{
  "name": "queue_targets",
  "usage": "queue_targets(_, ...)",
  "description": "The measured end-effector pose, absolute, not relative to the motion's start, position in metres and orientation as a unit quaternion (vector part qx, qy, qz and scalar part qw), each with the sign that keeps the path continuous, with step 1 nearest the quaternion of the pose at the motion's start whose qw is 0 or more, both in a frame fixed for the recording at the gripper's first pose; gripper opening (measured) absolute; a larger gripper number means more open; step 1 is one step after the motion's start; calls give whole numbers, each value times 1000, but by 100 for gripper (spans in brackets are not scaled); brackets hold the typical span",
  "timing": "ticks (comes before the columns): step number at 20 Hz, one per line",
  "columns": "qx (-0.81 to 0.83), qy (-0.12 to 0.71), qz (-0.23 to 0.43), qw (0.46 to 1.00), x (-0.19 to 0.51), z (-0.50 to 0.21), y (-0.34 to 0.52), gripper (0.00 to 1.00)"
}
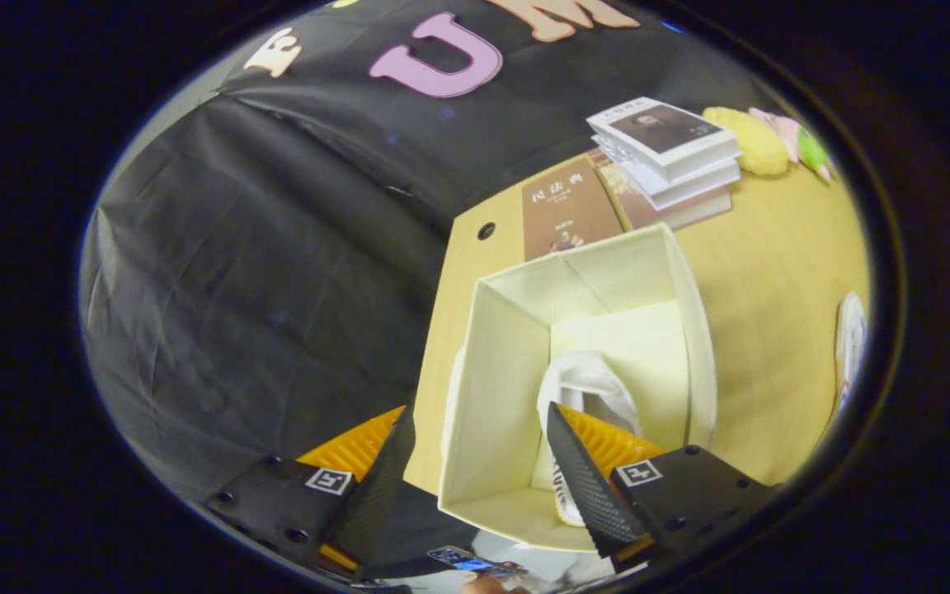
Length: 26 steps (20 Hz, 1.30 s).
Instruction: Open the storage box then place both shoes into the box .Put the left shoe in first, then the right shoe, with the right side of both shoes facing outward in a uniform manner.
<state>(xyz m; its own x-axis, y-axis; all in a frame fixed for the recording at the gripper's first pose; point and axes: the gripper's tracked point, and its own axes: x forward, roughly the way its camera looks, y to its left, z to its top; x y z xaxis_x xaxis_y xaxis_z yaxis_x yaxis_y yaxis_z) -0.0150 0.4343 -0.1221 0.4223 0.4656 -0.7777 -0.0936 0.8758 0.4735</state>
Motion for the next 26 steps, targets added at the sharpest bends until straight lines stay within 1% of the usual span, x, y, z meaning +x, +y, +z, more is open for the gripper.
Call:
queue_targets(5, 144, 491, 205, 835, -33, -94, 400, 100)
queue_targets(9, 83, 468, 223, 851, -57, -84, 341, 100)
queue_targets(14, 15, 434, 218, 874, -91, -81, 256, 100)
queue_targets(17, -5, 413, 190, 891, -103, -81, 200, 100)
queue_targets(20, -38, 397, 135, 907, -105, -90, 134, 100)
queue_targets(22, -40, 398, 101, 911, -107, -100, 100, 99)
queue_targets(26, -32, 411, 63, 909, -107, -124, 54, 99)
